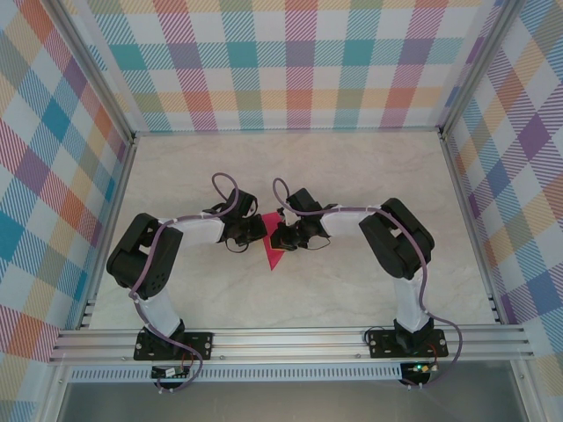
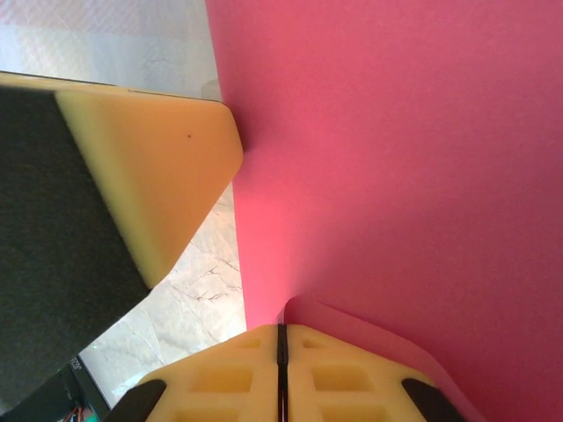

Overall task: Fold a paper plane with a square sheet of paper (pick it up from the middle)
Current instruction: Third fold the triangle at the center of the table.

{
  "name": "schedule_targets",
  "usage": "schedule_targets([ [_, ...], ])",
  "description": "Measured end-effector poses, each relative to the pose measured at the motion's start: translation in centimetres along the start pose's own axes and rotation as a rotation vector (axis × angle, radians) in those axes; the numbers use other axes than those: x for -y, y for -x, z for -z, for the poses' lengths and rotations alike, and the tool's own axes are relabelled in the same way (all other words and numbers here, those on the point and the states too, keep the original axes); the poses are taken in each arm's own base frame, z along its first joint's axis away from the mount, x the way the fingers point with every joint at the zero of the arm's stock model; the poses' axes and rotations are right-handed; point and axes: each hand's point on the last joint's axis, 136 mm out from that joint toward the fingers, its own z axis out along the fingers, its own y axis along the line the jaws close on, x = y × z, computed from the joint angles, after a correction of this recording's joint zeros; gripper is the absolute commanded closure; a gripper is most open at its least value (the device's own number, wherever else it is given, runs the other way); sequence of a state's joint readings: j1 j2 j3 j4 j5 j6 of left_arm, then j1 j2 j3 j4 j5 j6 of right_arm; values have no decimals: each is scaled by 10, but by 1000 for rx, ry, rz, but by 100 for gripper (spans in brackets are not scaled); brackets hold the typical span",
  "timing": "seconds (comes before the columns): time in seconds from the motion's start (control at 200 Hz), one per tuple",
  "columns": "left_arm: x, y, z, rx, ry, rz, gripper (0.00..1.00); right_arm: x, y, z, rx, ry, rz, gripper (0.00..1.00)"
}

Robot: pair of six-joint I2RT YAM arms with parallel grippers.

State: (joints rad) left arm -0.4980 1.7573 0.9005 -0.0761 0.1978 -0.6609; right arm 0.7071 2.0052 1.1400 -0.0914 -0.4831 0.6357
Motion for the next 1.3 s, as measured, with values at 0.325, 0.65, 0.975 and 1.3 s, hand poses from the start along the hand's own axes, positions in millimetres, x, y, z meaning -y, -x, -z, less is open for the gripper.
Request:
schedule_targets([
  [0.325, 0, 0, 0, 0, 0, 0, 89, 1, 1, 0, 3, -3, -7, 90],
  [0.65, 3, 1, 7, 15, -8, 4, 83, -3, 5, -1, 8, 5, -11, 75],
  [0.975, 0, 15, 64, 180, 12, 63, 83, -8, 6, 0, 8, 23, -14, 67],
  [1.3, -32, -14, 84, 179, 56, 126, 83, -9, 6, 0, 12, 32, -7, 65],
])
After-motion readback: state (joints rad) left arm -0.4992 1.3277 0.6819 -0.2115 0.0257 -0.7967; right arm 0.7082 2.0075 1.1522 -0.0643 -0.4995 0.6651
